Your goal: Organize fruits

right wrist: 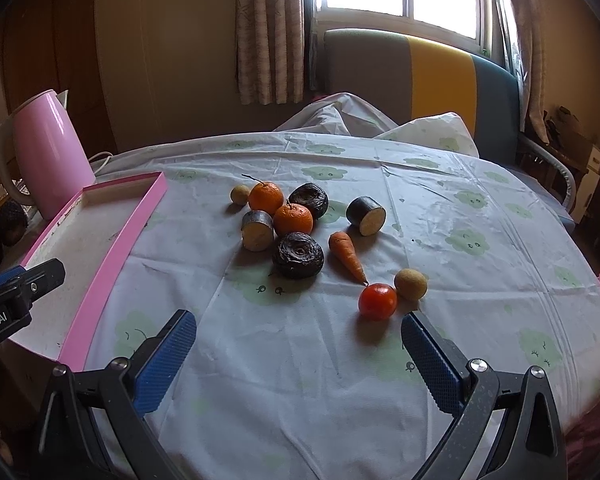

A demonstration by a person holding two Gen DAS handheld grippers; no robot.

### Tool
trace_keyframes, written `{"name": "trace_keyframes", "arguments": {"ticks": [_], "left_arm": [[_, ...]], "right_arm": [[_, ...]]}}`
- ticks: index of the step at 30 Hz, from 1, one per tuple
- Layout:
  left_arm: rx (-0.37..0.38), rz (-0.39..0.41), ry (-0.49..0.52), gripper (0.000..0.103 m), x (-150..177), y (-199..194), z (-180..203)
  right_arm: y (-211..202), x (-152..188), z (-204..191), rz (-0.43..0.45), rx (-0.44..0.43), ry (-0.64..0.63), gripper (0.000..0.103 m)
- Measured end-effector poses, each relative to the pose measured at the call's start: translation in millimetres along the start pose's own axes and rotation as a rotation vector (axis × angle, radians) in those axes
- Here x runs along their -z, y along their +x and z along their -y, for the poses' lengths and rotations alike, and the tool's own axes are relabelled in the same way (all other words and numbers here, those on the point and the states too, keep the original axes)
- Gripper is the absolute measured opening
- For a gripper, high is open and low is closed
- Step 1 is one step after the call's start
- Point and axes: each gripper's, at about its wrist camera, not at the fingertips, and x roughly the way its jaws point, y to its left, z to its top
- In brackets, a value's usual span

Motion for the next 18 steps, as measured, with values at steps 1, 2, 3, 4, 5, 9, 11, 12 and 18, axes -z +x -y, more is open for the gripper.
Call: {"name": "trace_keyframes", "arguments": {"ticks": [1,2,3,4,5,9,11,12,18], "left_arm": [[0.0,0.0,0.001,0.067,0,0,0],[0.0,-0.001,0.003,0.067,0,0,1],[0.0,-0.001,0.004,0.067,0,0,1],[0.0,-0.001,0.005,0.067,0,0,2],[0.003,-0.002,0.006,0.067,0,0,2],[0.006,-0.007,0.014,0.067,1,1,5],[0.007,-0.009,0.019,0.067,1,2,7],[0.009,-0.011,0.02,0.067,2,2,7],[0.029,-0.028,0.037,0.067,3,6,13]], "right_arm": [[0,0,0,0.0,-0.001,0.0,0.103],[0,0,0,0.001,0.0,0.0,0.103],[0,-1,1,0.001,0.001,0.0,0.103],[1,-1,1,-0.001,0.001,0.002,0.103],[1,-1,2,-0.002,0.001,0.005,0.103],[3,-1,5,-0.003,0.003,0.012,0.103],[4,-1,7,-0.006,0.006,0.016,0.103],[4,-1,9,-0.006,0.008,0.019,0.103],[10,-1,31,-0.014,0.033,0.057,0.103]]}}
